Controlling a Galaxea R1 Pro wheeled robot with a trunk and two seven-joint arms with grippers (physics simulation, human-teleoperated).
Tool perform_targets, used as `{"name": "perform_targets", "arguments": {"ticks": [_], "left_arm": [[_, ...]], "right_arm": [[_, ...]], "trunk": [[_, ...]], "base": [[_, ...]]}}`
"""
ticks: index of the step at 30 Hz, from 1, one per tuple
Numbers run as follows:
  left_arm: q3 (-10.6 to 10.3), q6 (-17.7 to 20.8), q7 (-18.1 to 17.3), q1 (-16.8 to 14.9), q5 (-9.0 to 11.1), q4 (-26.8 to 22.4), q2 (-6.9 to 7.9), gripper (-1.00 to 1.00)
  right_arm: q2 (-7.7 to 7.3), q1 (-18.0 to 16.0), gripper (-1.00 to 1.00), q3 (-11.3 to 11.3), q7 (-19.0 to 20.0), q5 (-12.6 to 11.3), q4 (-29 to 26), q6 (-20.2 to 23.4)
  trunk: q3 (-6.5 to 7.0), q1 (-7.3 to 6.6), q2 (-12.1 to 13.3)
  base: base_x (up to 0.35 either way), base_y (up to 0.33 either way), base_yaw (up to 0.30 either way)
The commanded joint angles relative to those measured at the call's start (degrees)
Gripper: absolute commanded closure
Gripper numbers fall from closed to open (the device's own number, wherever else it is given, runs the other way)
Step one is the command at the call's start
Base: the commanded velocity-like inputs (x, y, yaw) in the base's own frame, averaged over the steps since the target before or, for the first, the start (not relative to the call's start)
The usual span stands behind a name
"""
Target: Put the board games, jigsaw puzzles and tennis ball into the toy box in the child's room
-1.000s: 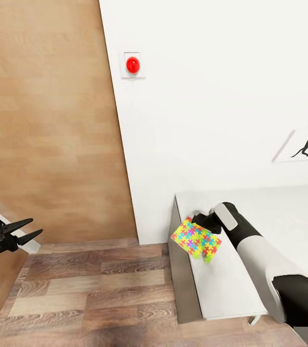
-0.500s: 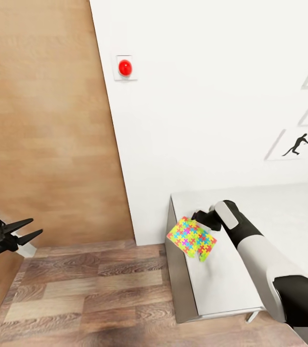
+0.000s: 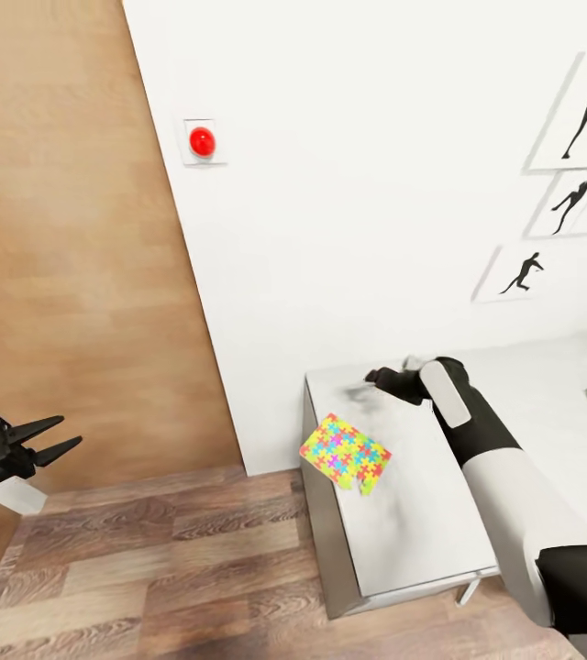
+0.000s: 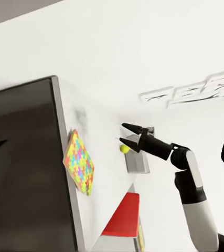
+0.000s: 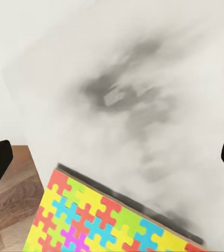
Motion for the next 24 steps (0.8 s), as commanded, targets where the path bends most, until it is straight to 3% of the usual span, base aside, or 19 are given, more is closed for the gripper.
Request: {"name": "perform_targets", "arguments": {"ticks": [1,6,8,11,14,18,24], "left_arm": [[0.0,0.6,-0.1,0.0,0.1,0.0,0.02,-1.00],[0.0,0.6,-0.1,0.0,0.1,0.0,0.05,-1.00],[0.1,0.6,-0.1,0.0,0.1,0.0,0.07,-1.00],[0.0,0.6,-0.1,0.0,0.1,0.0,0.07,-1.00],[0.0,0.5,0.0,0.0,0.1,0.0,0.07,-1.00],[0.0,0.5,0.0,0.0,0.1,0.0,0.07,-1.00],[0.0,0.5,0.1,0.0,0.1,0.0,0.04,-1.00]], "right_arm": [[-0.17,0.3,-1.00,0.2,-0.6,-0.7,-1.0,0.2],[-0.51,3.8,-1.00,0.0,-0.3,-1.0,-9.0,3.5],[-0.61,6.7,-1.00,-0.2,1.1,-1.7,-14.6,5.4],[-0.65,10.2,-1.00,-0.2,3.8,-3.4,-21.2,7.5],[-0.65,16.0,-1.00,-0.3,8.1,-6.4,-28.3,9.2],[-0.56,23.6,-1.00,-0.4,13.2,-8.3,-32.7,9.4],[-0.60,29.1,-1.00,-1.1,19.9,-8.8,-34.4,6.3]], "trunk": [[-0.02,0.04,-0.1],[0.39,0.04,-0.1],[0.55,0.04,-0.1],[0.80,0.04,-0.1],[1.04,0.04,-0.1],[1.37,0.04,-0.1],[1.86,0.04,-0.1]], "base": [[0.000,0.000,-0.167],[0.000,0.000,-0.167],[0.000,0.000,-0.167],[0.000,0.000,-0.166],[0.000,0.000,-0.166],[0.000,0.000,-0.166],[0.000,0.000,-0.166]]}}
